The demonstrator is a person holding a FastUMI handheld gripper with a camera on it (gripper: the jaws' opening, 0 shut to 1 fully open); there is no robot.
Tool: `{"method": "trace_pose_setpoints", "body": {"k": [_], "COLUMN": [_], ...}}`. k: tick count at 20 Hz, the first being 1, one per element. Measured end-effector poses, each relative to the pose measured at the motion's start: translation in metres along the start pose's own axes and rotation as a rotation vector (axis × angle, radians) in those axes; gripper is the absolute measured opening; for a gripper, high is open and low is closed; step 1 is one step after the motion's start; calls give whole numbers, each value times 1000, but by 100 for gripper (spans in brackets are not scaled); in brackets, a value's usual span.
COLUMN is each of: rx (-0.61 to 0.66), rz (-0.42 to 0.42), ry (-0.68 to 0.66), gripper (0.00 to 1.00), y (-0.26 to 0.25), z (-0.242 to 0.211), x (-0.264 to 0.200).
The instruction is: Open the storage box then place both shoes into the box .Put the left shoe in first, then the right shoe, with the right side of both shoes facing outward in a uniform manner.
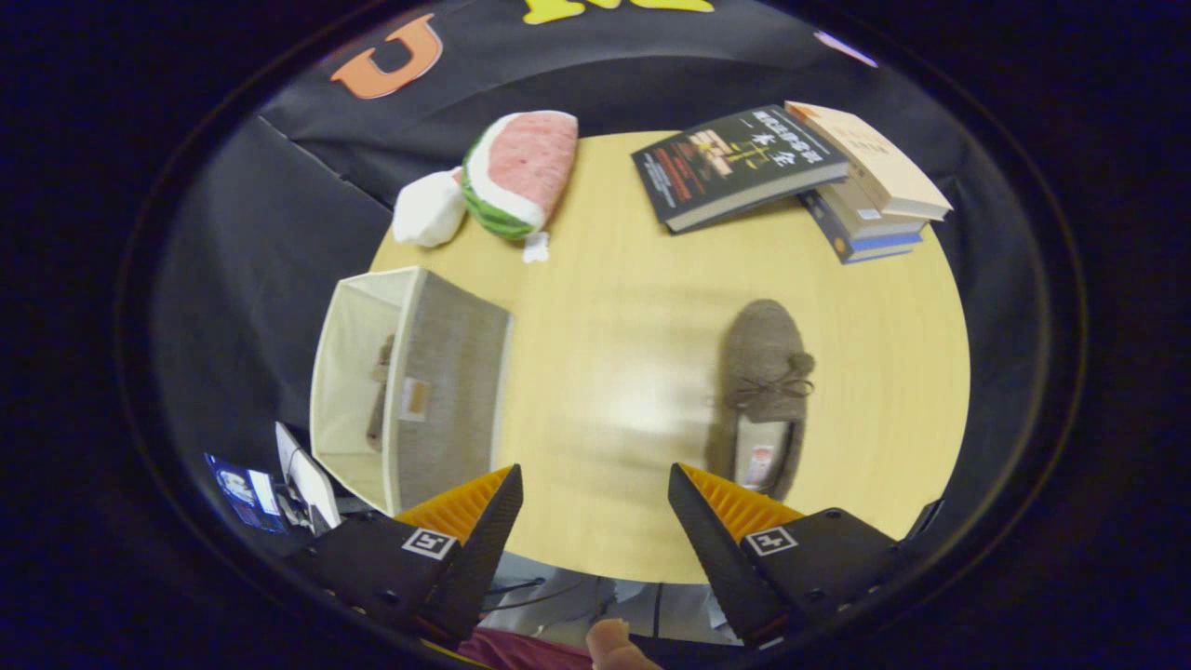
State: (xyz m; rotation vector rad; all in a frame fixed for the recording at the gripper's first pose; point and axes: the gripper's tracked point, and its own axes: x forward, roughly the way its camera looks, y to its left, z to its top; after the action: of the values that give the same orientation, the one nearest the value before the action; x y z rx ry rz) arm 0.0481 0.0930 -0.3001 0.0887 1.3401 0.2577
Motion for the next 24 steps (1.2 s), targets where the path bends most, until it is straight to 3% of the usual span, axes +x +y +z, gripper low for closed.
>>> {"method": "trace_pose_setpoints", "body": {"k": [6, 13, 15, 19, 20, 22, 24], "rx": [46, 79, 50, -38, -25, 3, 0], "rz": [-111, -209, -223, -258, -231, -194, -157], "ry": [30, 36, 38, 57, 58, 35, 26], "gripper": [97, 94, 86, 29, 16, 9, 9], "y": [-111, -179, -184, -193, -189, -189, -189], "z": [1, 7, 6, 1, -1, 0, 0], "x": [37, 75, 81, 98, 101, 103, 103]}}
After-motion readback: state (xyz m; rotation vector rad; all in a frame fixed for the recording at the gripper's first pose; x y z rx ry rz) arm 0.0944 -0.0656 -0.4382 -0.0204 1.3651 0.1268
